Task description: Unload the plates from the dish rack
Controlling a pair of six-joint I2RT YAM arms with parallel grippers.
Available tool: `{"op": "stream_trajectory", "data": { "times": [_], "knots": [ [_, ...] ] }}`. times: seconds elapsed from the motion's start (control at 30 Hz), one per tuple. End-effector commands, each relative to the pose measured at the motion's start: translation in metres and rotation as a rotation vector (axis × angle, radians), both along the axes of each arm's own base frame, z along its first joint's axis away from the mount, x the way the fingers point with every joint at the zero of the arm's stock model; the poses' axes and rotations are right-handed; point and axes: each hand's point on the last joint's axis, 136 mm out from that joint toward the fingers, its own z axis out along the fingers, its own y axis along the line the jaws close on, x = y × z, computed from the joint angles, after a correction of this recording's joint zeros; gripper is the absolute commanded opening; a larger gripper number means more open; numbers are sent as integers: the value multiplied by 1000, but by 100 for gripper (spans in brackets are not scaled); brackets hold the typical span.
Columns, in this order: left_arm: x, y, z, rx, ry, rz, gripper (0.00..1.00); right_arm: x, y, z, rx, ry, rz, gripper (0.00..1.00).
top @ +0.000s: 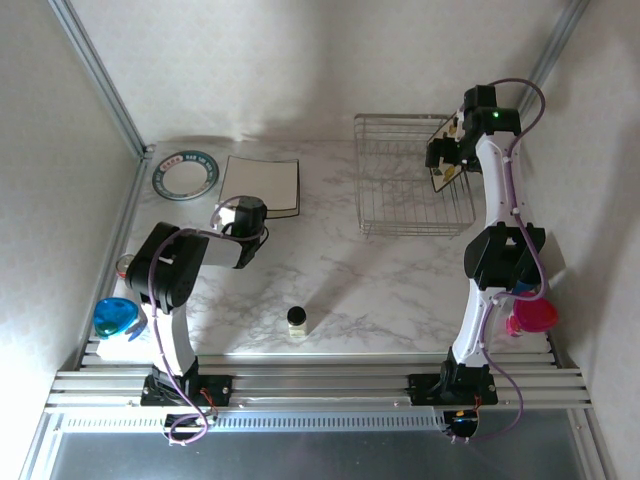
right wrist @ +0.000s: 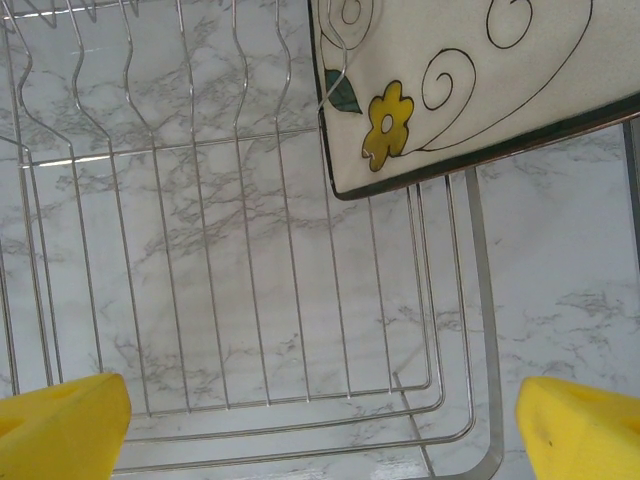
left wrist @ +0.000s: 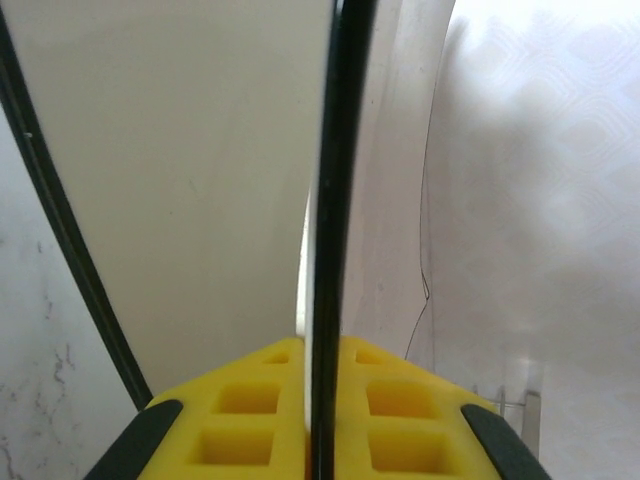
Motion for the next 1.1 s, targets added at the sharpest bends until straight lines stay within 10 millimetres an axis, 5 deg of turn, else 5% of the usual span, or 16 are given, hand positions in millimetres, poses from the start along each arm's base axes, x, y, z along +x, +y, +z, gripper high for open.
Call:
{"op": "stream_trajectory", "data": {
  "times": [0.0,0.4,1.07],
  "knots": [
    [19,-1,52,-41,-173,41,0,-2,2,16,0,-37,18,99],
    [13,-5,37,-14,-102,-14,1,-6,2,15,1,-36,17,99],
    [0,2,30,32,-14,-63,37,-6,8,15,6,-42,28,99]
  ]
}}
